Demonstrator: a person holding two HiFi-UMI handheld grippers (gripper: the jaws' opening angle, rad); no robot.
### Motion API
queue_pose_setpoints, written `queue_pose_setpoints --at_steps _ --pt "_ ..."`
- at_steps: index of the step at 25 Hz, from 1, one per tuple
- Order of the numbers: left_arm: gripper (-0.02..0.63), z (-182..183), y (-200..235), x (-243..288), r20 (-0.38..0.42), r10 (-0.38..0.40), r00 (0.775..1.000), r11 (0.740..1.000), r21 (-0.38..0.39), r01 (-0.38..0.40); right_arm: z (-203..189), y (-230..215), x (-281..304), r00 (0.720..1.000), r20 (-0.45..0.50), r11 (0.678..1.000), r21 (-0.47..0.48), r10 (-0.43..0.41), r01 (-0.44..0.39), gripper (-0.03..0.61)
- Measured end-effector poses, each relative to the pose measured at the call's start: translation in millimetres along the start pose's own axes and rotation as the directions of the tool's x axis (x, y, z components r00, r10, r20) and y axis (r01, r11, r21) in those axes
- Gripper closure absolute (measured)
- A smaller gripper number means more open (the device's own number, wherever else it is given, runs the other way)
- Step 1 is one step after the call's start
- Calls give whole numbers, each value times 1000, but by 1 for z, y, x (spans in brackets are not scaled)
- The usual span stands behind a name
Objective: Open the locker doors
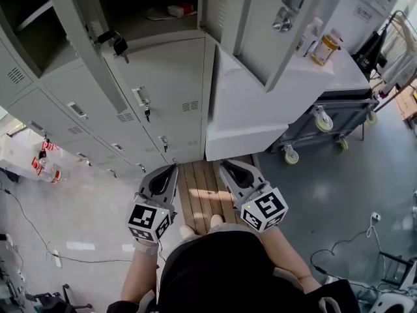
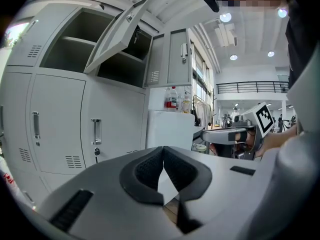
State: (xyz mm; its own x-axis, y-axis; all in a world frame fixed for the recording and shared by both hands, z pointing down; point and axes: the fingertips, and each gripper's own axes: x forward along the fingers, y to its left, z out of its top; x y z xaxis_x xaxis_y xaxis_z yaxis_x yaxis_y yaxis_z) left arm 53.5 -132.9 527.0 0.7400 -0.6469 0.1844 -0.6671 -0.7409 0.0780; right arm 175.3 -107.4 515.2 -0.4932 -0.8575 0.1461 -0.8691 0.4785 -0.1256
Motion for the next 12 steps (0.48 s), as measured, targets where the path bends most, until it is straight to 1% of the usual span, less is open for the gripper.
queue_pose_setpoints --at_steps 6,12 --pt "595 -2 3 -1 0 -11 1000 1000 -1 11 -1 4 2 1000 -18 1000 -23 -18 18 528" --pt "595 0 6 -3 -2 -4 1000 1000 10 4 -1 4 3 1000 0 1000 17 -19 19 528"
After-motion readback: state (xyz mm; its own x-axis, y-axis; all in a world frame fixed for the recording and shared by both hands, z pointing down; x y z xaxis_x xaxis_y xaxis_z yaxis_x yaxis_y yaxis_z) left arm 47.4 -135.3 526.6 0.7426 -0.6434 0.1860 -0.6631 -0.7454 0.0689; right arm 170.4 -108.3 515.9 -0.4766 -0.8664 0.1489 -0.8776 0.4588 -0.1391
